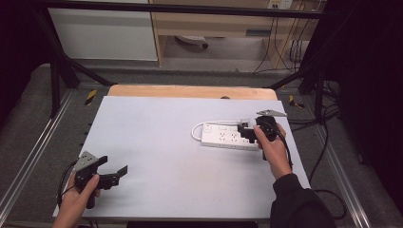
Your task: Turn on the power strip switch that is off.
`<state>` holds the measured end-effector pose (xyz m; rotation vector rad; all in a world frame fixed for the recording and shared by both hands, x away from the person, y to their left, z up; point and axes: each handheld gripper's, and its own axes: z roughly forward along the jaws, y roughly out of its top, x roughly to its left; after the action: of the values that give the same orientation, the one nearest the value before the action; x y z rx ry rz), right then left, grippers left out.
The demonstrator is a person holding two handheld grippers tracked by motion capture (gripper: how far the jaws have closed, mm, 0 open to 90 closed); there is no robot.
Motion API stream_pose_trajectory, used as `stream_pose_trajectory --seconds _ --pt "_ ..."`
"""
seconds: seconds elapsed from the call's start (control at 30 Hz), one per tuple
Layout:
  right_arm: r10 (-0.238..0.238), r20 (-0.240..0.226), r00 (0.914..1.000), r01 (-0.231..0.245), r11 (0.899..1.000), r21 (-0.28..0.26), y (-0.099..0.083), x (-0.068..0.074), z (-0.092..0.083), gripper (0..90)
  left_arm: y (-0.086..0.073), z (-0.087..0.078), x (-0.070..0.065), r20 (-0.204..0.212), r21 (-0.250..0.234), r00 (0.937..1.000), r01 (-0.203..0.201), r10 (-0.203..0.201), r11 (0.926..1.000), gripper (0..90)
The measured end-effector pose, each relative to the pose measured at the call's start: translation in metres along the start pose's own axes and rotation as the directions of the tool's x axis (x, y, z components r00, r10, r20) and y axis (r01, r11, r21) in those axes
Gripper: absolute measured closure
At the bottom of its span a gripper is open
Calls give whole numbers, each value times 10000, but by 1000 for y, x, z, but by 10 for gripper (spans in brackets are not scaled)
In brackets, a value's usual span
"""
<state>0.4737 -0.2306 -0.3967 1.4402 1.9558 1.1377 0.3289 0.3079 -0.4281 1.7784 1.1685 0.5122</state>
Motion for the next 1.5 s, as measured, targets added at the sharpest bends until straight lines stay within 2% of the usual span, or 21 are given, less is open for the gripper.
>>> stream_pose_trajectory --seconds 0.2,0.33,0.47,1.0,1.3,1.5 --pt "99 -134 9999 -104 9994 -340 3 -2 -11 59 -1 0 0 -50 45 10000 6 -6 10000 74" --pt "-105 -24 9999 103 9985 -531 5 -3 -19 75 -1 0 0 -28 91 10000 14 -14 10000 74" --pt "-98 -166 9998 81 9953 -967 7 -5 -27 71 -1 0 0 -50 74 10000 -7 7 10000 74" --pt "-114 -347 9993 48 9825 -1861 8 -9 -64 59 -1 1 0 -65 96 10000 13 -12 10000 74" --pt "-255 -431 9987 149 9731 -2299 2 -12 -90 49 -1 1 0 -80 106 10000 20 -19 9999 74" --pt "-371 -224 9991 302 9665 -2549 -9 -14 -107 28 -1 1 1 -101 108 9999 6 -5 9999 74"
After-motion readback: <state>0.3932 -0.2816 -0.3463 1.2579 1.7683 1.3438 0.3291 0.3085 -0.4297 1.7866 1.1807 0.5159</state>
